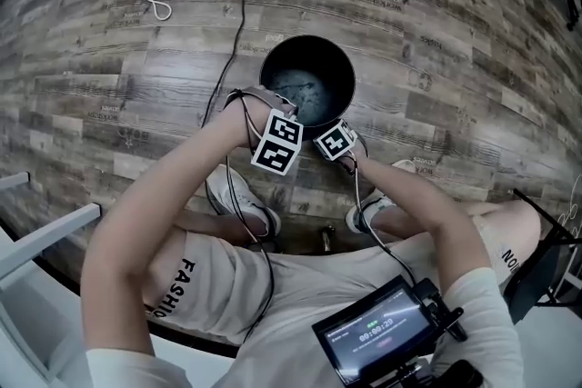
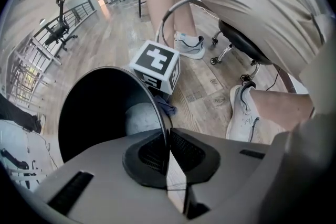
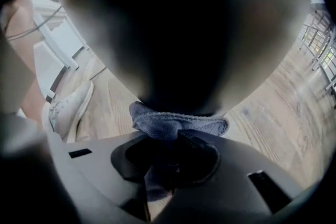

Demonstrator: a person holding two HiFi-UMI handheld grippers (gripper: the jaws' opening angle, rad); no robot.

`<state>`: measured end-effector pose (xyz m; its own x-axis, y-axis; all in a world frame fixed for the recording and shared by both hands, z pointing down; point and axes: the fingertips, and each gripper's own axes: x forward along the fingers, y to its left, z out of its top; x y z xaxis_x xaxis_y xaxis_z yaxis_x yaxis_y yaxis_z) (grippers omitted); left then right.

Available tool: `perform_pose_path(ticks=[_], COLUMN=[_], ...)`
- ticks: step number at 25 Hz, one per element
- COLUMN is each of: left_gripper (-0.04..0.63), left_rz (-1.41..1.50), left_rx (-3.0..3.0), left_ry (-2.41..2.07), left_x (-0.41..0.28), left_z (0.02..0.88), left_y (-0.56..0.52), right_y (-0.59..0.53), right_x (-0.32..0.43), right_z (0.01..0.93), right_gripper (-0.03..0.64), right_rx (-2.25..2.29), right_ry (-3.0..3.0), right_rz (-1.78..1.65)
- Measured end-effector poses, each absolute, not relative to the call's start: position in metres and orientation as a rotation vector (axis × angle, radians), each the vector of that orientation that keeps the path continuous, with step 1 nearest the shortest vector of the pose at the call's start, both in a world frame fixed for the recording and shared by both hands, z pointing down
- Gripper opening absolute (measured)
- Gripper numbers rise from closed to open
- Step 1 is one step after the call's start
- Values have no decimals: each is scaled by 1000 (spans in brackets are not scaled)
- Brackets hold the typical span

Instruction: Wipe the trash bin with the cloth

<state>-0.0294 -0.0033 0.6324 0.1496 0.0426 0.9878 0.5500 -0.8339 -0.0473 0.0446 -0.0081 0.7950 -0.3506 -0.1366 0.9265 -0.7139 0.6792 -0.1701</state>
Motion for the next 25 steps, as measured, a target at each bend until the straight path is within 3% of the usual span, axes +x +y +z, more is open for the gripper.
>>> perform_pose_path(ticks=[9,11,13,18,20,25], left_gripper=[37,183,210,203,104,83], left_rz=[-1710,-1723,-1738,-1700,-1697,-1793], left_rx=[-2078,-2128,-2070,-1713,-1717,-1732], left_ry=[-580,-593,-567,-565,-545,-565], left_x=[-29,-33,-44,-78,-75,-72], left_z=[630,625,625,644,645,644], left_y=[0,0,-14,-45,-48,-43], right_y=[1,8,21,45,48,37], right_x=[52,50,46,52,59,67], right_z=[811,797,776,726,704,642], right_gripper=[77,77,77,77,77,77], right_rx=[695,678,621,516,504,470], right_ry=[-1850,-1863,-1875,-1922,-1947,-2019], right_rz=[742,767,783,755,723,557])
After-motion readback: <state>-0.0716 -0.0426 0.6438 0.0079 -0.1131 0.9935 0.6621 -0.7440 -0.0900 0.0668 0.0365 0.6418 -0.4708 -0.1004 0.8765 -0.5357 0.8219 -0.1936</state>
